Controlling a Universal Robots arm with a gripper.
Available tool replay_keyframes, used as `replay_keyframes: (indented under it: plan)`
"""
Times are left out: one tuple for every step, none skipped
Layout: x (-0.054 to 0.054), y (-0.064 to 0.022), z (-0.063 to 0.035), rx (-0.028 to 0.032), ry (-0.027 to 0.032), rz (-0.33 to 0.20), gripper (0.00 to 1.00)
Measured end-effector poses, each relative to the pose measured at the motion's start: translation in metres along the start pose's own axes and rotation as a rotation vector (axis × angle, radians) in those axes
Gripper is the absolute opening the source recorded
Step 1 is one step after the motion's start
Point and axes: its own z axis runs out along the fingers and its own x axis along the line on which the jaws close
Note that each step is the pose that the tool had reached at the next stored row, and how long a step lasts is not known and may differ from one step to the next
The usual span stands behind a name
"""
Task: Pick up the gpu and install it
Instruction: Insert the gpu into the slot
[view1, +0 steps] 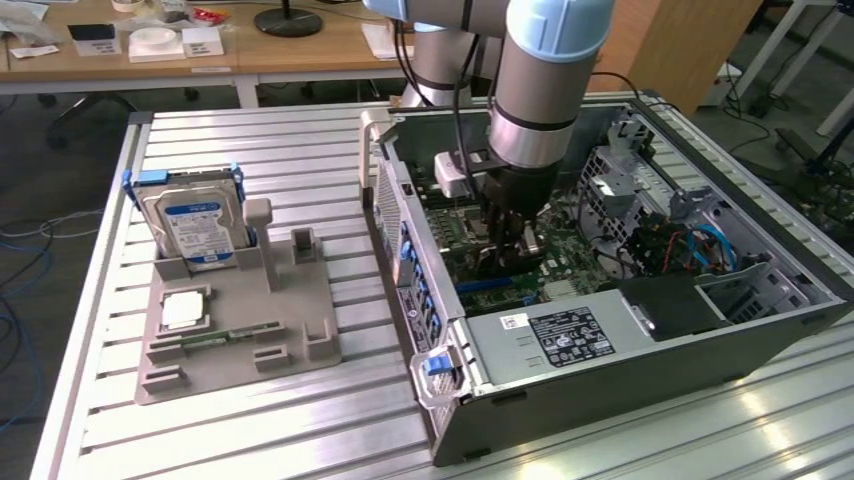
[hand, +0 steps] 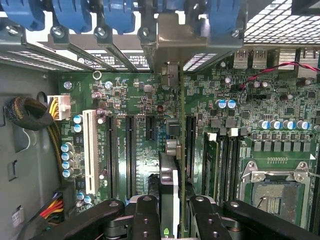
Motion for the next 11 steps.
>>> replay_keyframes:
  plan:
    - [0.0, 0.0001, 0.0002, 0.0001, -0.0002, 0.0, 0.28]
    - [0.0, 0.0002, 0.0003, 0.0001, -0.0002, 0.0, 0.28]
    - [-0.0001, 0.0002, 0.0007, 0.0002, -0.0004, 0.0, 0.28]
    - [-0.0001, 0.0002, 0.001, 0.0002, -0.0003, 0.0, 0.28]
    - [0.0, 0.0003, 0.0012, 0.0001, -0.0002, 0.0, 0.28]
    - [0.0, 0.0003, 0.0016, 0.0001, -0.0003, 0.0, 0.28]
    - [-0.0001, 0.0003, 0.0021, 0.0002, -0.0004, 0.0, 0.28]
    - [-0.0001, 0.0003, 0.0027, 0.0001, -0.0004, 0.0, 0.28]
    - [0.0, 0.0004, 0.003, 0.0001, -0.0001, 0.0, 0.28]
    - [0.0, 0.0004, 0.0031, -0.0001, 0.0, 0.0, 0.28]
    - [0.0, 0.0004, 0.0031, -0.0001, 0.0001, 0.0, 0.28]
